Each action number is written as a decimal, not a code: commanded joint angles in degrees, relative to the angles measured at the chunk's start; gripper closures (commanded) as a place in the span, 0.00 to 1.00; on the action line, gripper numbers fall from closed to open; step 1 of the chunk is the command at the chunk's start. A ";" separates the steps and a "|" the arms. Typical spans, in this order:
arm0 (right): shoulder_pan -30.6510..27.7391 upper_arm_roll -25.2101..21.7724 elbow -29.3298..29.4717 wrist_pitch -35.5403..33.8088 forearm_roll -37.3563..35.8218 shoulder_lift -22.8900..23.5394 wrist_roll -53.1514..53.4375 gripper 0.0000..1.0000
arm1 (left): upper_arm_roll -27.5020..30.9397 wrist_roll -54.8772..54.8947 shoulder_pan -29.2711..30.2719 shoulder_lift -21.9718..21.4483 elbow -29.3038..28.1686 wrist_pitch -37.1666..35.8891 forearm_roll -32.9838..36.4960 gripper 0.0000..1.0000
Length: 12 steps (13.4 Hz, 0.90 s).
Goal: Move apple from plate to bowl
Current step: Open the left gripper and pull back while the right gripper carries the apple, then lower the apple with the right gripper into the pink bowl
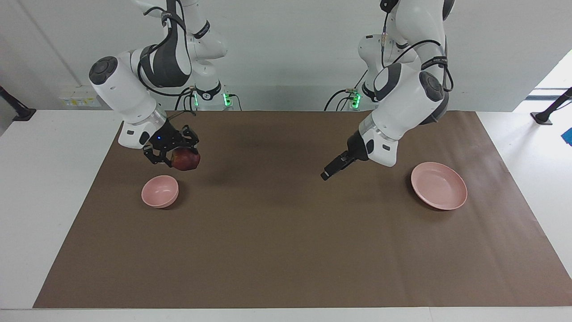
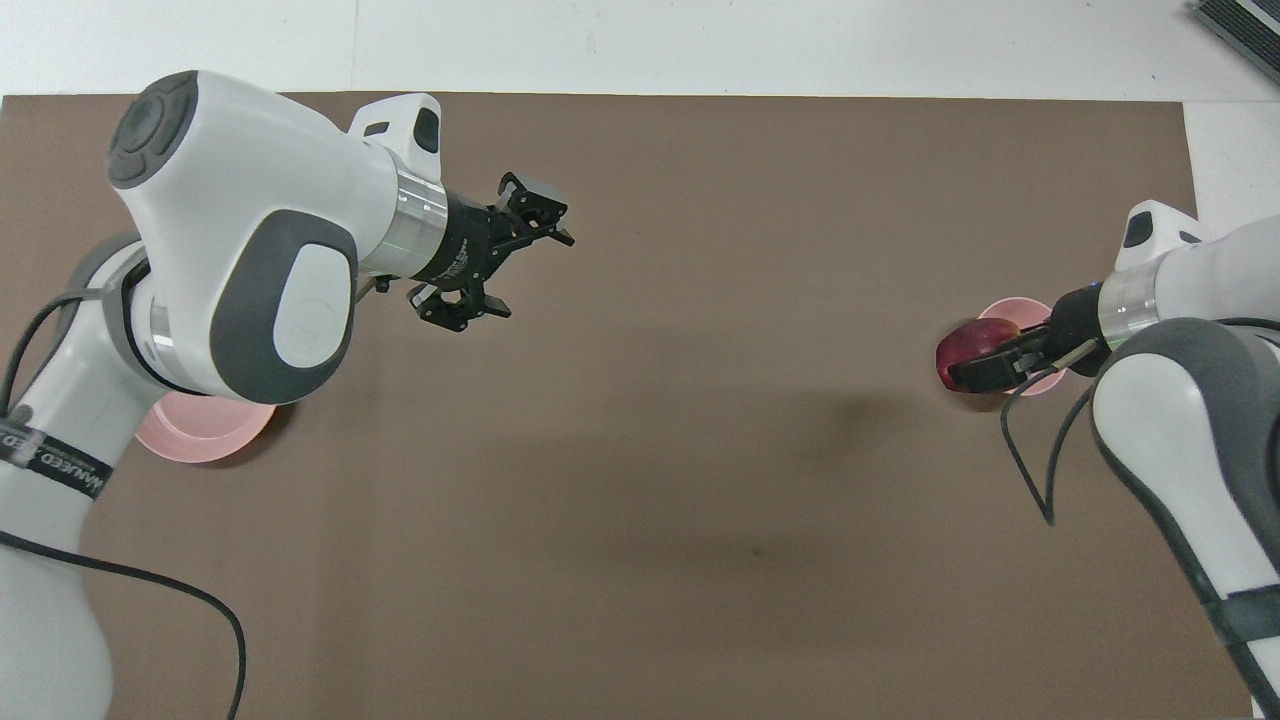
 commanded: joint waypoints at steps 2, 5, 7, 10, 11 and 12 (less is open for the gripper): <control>0.11 0.37 1.39 6.56 -16.16 4.70 -2.70 1.00 | -0.37 12.45 3.30 -1.34 -1.03 -2.74 11.20 0.00; -0.51 0.20 1.47 11.49 -23.12 7.26 -2.52 1.00 | -0.37 22.79 5.93 -2.05 -1.03 -4.93 16.51 0.00; -0.24 0.20 1.47 12.11 -28.56 7.52 -0.86 1.00 | -0.37 34.82 8.74 -3.10 -1.03 -6.96 16.60 0.00; -1.12 0.20 1.21 14.75 -30.62 9.98 0.03 1.00 | -0.28 44.61 10.95 -4.24 -1.03 -8.45 20.88 0.00; -1.04 0.28 0.86 14.93 -30.62 10.25 1.16 1.00 | -0.37 47.16 10.95 -4.51 -0.85 -9.42 24.39 0.00; -0.77 0.20 0.60 14.93 -30.70 10.34 1.95 1.00 | -0.28 49.27 11.04 -5.21 -0.85 -10.64 25.82 0.00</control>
